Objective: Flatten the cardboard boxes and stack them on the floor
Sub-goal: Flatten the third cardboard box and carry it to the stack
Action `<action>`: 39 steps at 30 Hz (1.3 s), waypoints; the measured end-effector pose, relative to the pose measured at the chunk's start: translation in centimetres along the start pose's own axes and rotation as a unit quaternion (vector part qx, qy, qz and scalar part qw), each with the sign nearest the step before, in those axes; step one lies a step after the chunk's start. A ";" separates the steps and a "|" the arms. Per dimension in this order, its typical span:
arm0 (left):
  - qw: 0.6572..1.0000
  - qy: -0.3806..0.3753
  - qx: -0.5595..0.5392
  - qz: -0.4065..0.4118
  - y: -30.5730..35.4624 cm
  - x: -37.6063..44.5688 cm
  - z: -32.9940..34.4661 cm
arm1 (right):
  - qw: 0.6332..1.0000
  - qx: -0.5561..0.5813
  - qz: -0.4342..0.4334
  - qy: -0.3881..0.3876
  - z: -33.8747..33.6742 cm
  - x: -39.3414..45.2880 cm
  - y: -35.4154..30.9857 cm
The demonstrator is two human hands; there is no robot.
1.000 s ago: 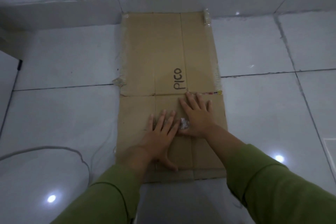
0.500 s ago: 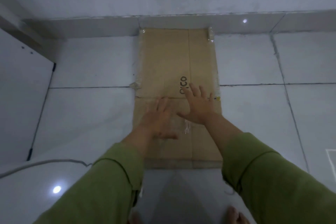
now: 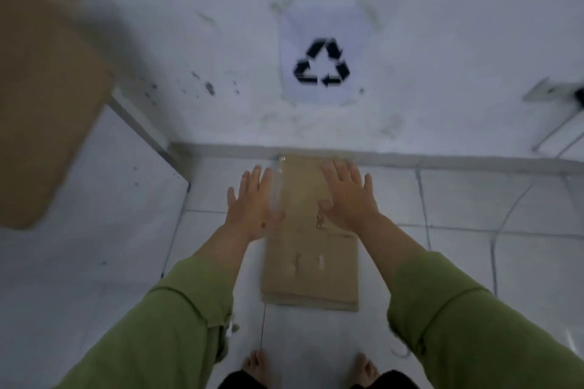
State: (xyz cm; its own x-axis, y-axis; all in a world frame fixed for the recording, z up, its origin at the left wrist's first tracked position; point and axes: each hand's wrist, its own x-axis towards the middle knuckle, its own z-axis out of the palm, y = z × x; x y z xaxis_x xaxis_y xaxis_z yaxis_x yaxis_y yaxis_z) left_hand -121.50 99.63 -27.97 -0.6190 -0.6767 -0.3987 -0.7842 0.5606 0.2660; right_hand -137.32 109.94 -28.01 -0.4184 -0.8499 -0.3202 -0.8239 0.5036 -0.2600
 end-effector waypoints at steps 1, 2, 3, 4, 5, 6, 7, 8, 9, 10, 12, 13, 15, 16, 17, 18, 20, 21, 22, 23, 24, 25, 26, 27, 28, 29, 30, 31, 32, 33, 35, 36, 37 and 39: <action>1.000 0.018 0.000 -0.006 0.2 -1.6 -2.6 | 1.000 -0.008 -0.010 0.007 -2.9 -1.0 -1.1; 0.999 0.039 0.001 -0.012 0.3 -3.1 -5.2 | 1.000 -0.015 -0.021 0.016 -5.8 -2.0 -2.3; 0.998 0.059 -0.003 -0.018 0.3 -4.7 -7.7 | 0.999 -0.017 -0.035 0.028 -8.5 -2.8 -3.5; 0.997 0.076 -0.008 -0.023 0.3 -6.2 -9.7 | 0.998 -0.019 -0.049 0.037 -10.4 -3.5 -4.7; 0.995 0.097 -0.015 -0.028 0.1 -7.8 -12.1 | 0.996 -0.024 -0.068 0.047 -12.7 -4.3 -6.1; 0.992 0.118 -0.024 -0.034 -0.1 -9.4 -14.2 | 0.994 -0.030 -0.087 0.052 -14.6 -5.0 -7.5; 0.989 0.137 -0.033 -0.042 -0.6 -11.0 -16.1 | 0.992 -0.036 -0.105 0.054 -16.4 -5.6 -9.0; 0.986 0.153 -0.043 -0.051 -1.2 -12.5 -17.9 | 0.990 -0.041 -0.123 0.053 -17.9 -6.2 -10.6; 0.983 0.166 -0.051 -0.058 -1.7 -13.6 -19.1 | 0.988 -0.047 -0.138 0.050 -19.1 -6.6 -12.0; 0.979 0.183 -0.057 -0.062 -2.6 -14.9 -20.4 | 0.985 -0.051 -0.156 0.053 -20.3 -6.9 -13.6; 0.973 0.211 -0.062 -0.064 -4.6 -17.7 -22.5 | 0.979 -0.052 -0.188 0.062 -22.0 -7.7 -17.3; 0.971 0.220 -0.061 -0.066 -5.8 -19.1 -23.5 | 0.976 -0.050 -0.201 0.069 -22.7 -8.2 -19.5; 0.967 0.234 -0.056 -0.078 -8.6 -21.4 -25.3 | 0.970 -0.051 -0.222 0.080 -23.3 -9.0 -24.0; 0.964 0.248 -0.055 -0.083 -10.2 -22.7 -26.3 | 0.967 -0.053 -0.233 0.083 -23.4 -9.5 -26.4; 0.959 0.265 -0.054 -0.085 -12.1 -24.2 -27.2 | 0.964 -0.053 -0.245 0.085 -23.2 -10.1 -29.0; 0.955 0.282 -0.051 -0.082 -14.1 -25.6 -28.1 | 0.961 -0.050 -0.256 0.089 -23.1 -10.6 -31.7; 0.948 0.302 -0.041 -0.087 -18.4 -28.5 -29.3 | 0.955 -0.045 -0.279 0.094 -22.4 -11.5 -36.8; 0.946 0.308 -0.034 -0.098 -20.7 -30.2 -29.7 | 0.951 -0.041 -0.291 0.095 -21.8 -12.0 -39.6; 0.942 0.314 -0.028 -0.112 -23.2 -32.0 -29.9 | 0.949 -0.031 -0.300 0.095 -21.1 -12.5 -42.4; 0.939 0.321 -0.027 -0.120 -25.8 -33.5 -30.1 | 0.947 -0.018 -0.308 0.095 -20.3 -13.0 -45.2; 0.937 0.326 -0.033 -0.124 -27.9 -34.8 -30.3 | 0.945 -0.005 -0.314 0.094 -19.5 -13.5 -47.5; 0.934 0.329 -0.039 -0.133 -30.3 -36.2 -30.6 | 0.942 0.006 -0.323 0.091 -18.6 -14.1 -50.1; 0.931 0.332 -0.041 -0.147 -32.5 -37.4 -30.8 | 0.939 0.016 -0.332 0.084 -17.7 -14.5 -52.5; 0.927 0.335 -0.042 -0.164 -34.5 -38.4 -31.1 | 0.937 0.023 -0.341 0.075 -16.8 -14.9 -54.7; 0.923 0.337 -0.045 -0.181 -36.3 -39.3 -31.4 | 0.933 0.026 -0.353 0.068 -15.9 -15.1 -56.7; 0.919 0.342 -0.048 -0.190 -37.9 -39.8 -31.7 | 0.929 0.026 -0.363 0.067 -15.1 -15.1 -58.4; 0.914 0.351 -0.054 -0.196 -39.7 -40.3 -32.0 | 0.926 0.025 -0.370 0.066 -14.4 -14.9 -60.3; 0.909 0.360 -0.059 -0.200 -41.4 -40.5 -32.3 | 0.926 0.029 -0.371 0.061 -13.7 -14.5 -62.1; 0.905 0.368 -0.068 -0.203 -43.2 -40.6 -32.4 | 0.927 0.041 -0.369 0.049 -13.0 -14.0 -63.8; 0.902 0.371 -0.077 -0.205 -44.8 -40.4 -32.6 | 0.928 0.059 -0.367 0.033 -12.3 -13.4 -65.5; 0.902 0.367 -0.093 -0.206 -48.0 -39.6 -32.7 | 0.928 0.101 -0.359 0.002 -10.7 -12.0 -68.8; 0.902 0.365 -0.102 -0.207 -49.8 -38.9 -32.8 | 0.930 0.117 -0.348 -0.011 -9.9 -11.0 -70.5; 0.902 0.364 -0.110 -0.207 -51.7 -38.1 -33.1 | 0.934 0.130 -0.332 -0.020 -9.2 -9.6 -72.4; 0.904 0.354 -0.123 -0.206 -55.2 -36.5 -33.9 | 0.942 0.149 -0.299 -0.026 -8.1 -6.9 -75.3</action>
State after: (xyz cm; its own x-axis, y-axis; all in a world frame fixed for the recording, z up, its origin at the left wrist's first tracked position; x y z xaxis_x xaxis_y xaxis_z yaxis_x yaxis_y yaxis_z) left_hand -57.13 77.20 1.67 -0.0752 -0.9886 0.1306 -0.8865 0.1263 0.4452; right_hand -75.46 76.62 1.15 0.1122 -0.9906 -0.0784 -0.7589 -0.0345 -0.6503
